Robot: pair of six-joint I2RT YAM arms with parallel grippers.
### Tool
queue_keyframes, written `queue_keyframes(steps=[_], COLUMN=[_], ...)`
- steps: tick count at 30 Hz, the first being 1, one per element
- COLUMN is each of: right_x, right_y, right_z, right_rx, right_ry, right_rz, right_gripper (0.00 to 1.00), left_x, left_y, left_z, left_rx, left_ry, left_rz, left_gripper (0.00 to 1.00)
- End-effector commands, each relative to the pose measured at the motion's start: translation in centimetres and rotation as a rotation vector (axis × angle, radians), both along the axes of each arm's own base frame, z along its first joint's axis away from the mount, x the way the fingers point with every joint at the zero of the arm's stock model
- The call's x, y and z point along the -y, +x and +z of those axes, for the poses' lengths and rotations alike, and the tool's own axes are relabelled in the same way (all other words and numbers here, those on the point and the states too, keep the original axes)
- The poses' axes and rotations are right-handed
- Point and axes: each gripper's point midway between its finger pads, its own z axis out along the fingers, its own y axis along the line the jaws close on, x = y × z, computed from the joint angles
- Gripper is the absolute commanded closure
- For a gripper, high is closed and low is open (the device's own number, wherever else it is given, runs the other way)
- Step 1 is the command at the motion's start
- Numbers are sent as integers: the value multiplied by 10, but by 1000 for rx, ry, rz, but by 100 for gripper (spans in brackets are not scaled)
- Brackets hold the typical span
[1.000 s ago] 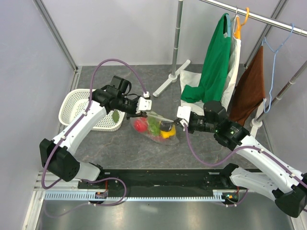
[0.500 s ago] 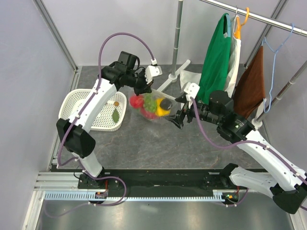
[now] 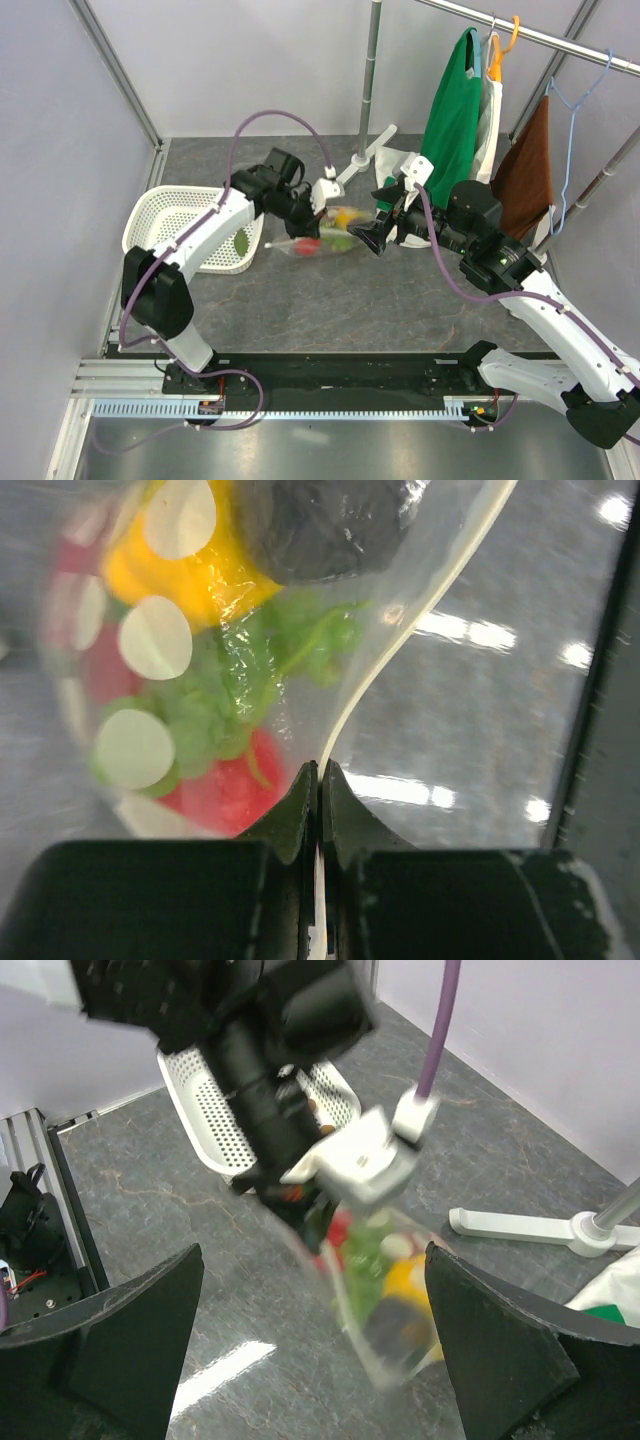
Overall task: Place the food in the zip-top bag and seal the zipper
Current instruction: Place the zipper food storage bag at the center of the board, then reset both arms
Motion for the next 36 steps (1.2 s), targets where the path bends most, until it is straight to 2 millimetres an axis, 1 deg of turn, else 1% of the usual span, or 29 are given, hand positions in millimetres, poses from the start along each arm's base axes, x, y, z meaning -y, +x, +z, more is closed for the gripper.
queue_keyframes(steps=[1, 2, 3, 5, 6, 7, 9, 10, 11, 14, 15, 16, 17, 18, 19, 20, 22, 23, 25, 26, 28, 29, 30, 31, 32, 33, 34, 35, 36], right_x=[3, 4, 6, 11, 12, 17, 21, 23, 24, 28, 29, 31, 32, 34, 35, 38, 42, 44, 44, 45, 50, 52, 55, 58, 60, 62, 64, 67, 69], right_y=[0, 1, 3, 7, 9, 15, 18, 20, 21, 20, 18, 18, 15, 11, 9, 5, -1, -5, -12, -16, -18, -19, -19, -20, -22, -23, -25, -26, -29], right_z=[10, 11, 11, 12, 8, 5, 0, -4, -6, -19, -28, -31, -32, -40, -44, -43, -55, -54, -59, -63, -63, -68, -68, -69, -75, -77, -76, -82, -80], right_rx=[2, 3, -18, -33, -43, -50, -59, -66, -71, -86, -103, -105, -103, -95, -94, -81, -101, -100, -119, -131, -121, -125, -115, -113, -121, -119, -113, -119, -105], right_ry=[26, 27, 39, 54, 50, 48, 35, 28, 20, -27, -50, -58, -61, -93, -105, -105, -126, -124, -139, -151, -160, -178, -186, -192, -207, -211, -209, -217, -210], right_rz=[-9, -12, -37, -76, -92, -130, -155, -166, -171, -173, -171, -175, -170, -154, -144, -146, -143, -137, -113, -103, -112, -115, -122, -128, -129, -133, -137, -142, -144], right_gripper=[2, 2, 2, 2, 2, 2, 2, 2, 2, 2, 2, 2, 2, 2, 2, 2, 2, 2, 2, 2, 2, 2, 2, 2, 2, 2, 2, 2, 2], left_x=[21, 23, 25, 32, 34, 42, 48, 52, 53, 50, 46, 43, 35, 32, 28, 19, 5, -7, -34, -58, -82, -98, -107, -114, -118, -121, -123, -124, -128], left_y=[-67, -78, -96, -108, -123, -120, -132, -131, -134, -138, -137, -140, -138, -137, -137, -130, -110, -80, -59, -33, -26, -24, -26, -30, -34, -45, -53, -57, -61], left_z=[-2, -4, -13, -19, -29, -30, -41, -44, -46, -46, -41, -25, -13, 0, 13, 40, 64, 95, 115, 139, 151, 155, 153, 136, 130, 131, 113, 108, 105], left_rx=[-105, -136, -180, -189, -232, -211, -254, -252, -269, -278, -261, -247, -247, -239, -235, -197, -140, -86, -104, -82, -97, -70, -54, -67, -61, -32, -67, -72, -58], left_ry=[-71, -81, -78, -102, -97, -129, -124, -127, -122, -106, -109, -150, -172, -197, -218, -243, -235, -265, -248, -278, -287, -286, -270, -241, -227, -231, -208, -201, -191], left_rz=[-118, -133, -159, -187, -175, -175, -159, -153, -148, -135, -135, -154, -142, -139, -129, -96, -5, 104, 234, 337, 430, 486, 512, 530, 545, 546, 546, 549, 560], left_gripper=[98, 98, 98, 98, 98, 98, 93, 90, 80, 65, 60, 50, 24, 9, 1, 0, 0, 0, 0, 0, 0, 0, 0, 0, 0, 0, 0, 0, 0])
